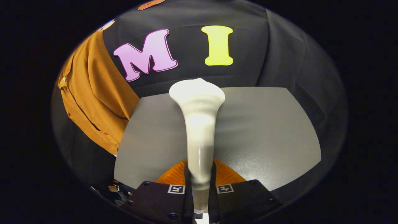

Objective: Iron the clothes twice with a garment steamer, once on the left side and once on the right side.

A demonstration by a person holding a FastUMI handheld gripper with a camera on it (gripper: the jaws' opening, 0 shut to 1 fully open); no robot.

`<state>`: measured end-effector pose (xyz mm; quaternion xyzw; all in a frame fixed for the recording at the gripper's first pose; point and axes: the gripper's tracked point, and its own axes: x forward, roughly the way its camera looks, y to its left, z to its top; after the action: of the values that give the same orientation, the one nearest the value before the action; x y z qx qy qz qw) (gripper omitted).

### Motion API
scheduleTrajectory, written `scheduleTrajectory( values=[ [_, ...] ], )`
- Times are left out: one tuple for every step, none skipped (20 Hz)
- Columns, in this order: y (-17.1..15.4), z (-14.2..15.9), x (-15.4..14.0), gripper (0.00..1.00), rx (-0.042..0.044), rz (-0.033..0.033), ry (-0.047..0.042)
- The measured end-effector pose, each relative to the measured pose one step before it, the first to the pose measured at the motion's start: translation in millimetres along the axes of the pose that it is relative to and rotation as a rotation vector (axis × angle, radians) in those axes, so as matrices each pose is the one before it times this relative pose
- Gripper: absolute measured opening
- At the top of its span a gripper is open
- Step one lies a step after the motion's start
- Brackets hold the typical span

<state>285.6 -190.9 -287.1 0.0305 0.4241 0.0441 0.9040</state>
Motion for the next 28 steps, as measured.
scheduleTrajectory(
  values=[
    [-2.43, 4.3, -6.4, 0.22, 0.0089, -0.00936, -0.03152],
    [0.1, 5.57, -7.37, 0.21, -0.00145, -0.00748, -0.03323],
    [0.23, 8.82, -9.69, 0.21, -0.00579, -0.00742, -0.03713],
    [0.89, 6.98, -10.78, 0.21, -0.00754, -0.00681, -0.03266],
    [2.1, 8.46, -11.93, 0.22, -0.00896, -0.00187, -0.04097],
    [4.64, 5.09, -12.1, 0.22, -0.00579, 0.00073, -0.03588],
    [5.02, 6.65, -12.87, 0.21, -0.00184, 0.00086, -0.03519],
    [6.84, 5.74, -12.64, 0.21, -0.00844, 0.00019, -0.03217],
    [7.24, 5.96, -10.31, 0.21, -0.00419, -0.00141, -0.03429],
    [7.28, 4.57, -12.29, 0.21, -0.00053, -0.00304, -0.03022],
    [9.2, 4.22, -11.24, 0.21, 0.00421, -0.00179, -0.02991],
    [8.71, 3.1, -9.56, 0.21, 0.00099, 0.00025, -0.03183],
    [10.79, 5.61, -9.11, 0.21, 0.00178, -0.00291, -0.03308],
    [11.76, 2.88, -8.21, 0.21, -0.00676, -0.00214, -0.02735],
    [13.5, 3.59, -8.13, 0.21, -0.00661, 0.00226, -0.02334],
    [13.76, 2.19, -6.52, 0.21, -0.00233, 0.00626, -0.02096],
    [14.63, 1.04, -6.06, 0.21, -0.00369, 0.00675, -0.01321],
    [14.4, 0.17, -3.37, 0.21, -0.00364, 0.00734, -0.01264],
    [14.27, 0.57, -2.32, 0.21, -0.0075, 0.00571, -0.01394],
    [15.8, 1.12, -2.42, 0.21, -0.00921, 0.00644, -0.01172],
    [14.23, -0.53, -0.53, 0.21, -0.01137, 0.00868, -0.00615],
    [12.78, -1.8, 0.98, 0.21, -0.00674, 0.0082, -0.00473],
    [11.5, -1.55, 2.64, 0.21, -0.0058, 0.00629, -0.00403],
    [11.01, -0.86, 3.28, 0.21, -0.00421, 0.00635, -0.00131],
    [10.65, -0.83, 5.08, 0.21, 0.00204, 0.00297, -0.00264],
    [8.65, -1.2, 6.42, 0.21, -0.00088, -0.00152, -0.00521],
    [7.71, -1.29, 6.93, 0.21, -0.00512, -0.00729, -0.00592],
    [7.32, -0.65, 6.76, 0.21, -0.00458, -0.0089, -0.01096]
  ],
)
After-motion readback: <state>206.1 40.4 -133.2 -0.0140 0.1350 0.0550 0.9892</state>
